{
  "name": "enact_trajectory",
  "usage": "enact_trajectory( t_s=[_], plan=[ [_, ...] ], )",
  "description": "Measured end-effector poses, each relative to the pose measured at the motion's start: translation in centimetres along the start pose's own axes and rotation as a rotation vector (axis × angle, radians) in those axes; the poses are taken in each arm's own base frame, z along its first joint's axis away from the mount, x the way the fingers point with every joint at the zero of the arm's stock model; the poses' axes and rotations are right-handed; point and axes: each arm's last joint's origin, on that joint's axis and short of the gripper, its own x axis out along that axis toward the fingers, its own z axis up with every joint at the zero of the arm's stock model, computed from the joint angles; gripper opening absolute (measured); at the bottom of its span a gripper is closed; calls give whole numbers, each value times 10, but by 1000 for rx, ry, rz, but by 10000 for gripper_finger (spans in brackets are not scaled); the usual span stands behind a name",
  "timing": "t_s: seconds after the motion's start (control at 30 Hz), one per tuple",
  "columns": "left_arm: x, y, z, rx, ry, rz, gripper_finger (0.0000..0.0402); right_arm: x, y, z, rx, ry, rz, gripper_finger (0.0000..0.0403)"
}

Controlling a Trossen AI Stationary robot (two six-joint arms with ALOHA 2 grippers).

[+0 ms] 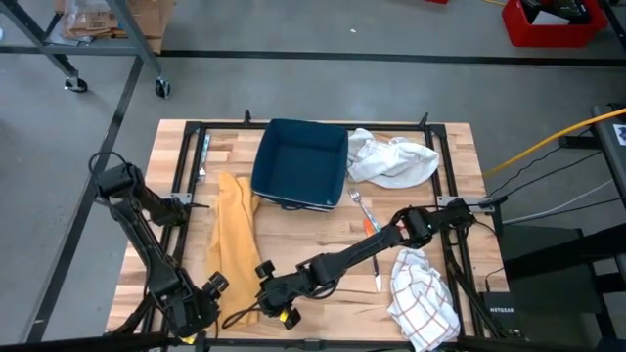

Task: Fold towel
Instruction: Fold the yellow towel

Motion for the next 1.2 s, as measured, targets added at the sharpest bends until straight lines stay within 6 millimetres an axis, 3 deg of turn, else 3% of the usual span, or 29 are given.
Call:
enact_trajectory(
  t_s=[0.57, 1.2],
  plan=[
    [28, -3, 3, 1, 11, 55, 189, 27, 16, -18, -31, -9, 22, 154],
    [28, 1, 4, -15, -24, 168, 189, 34, 17, -28, -28, 46, 1, 154]
  ],
)
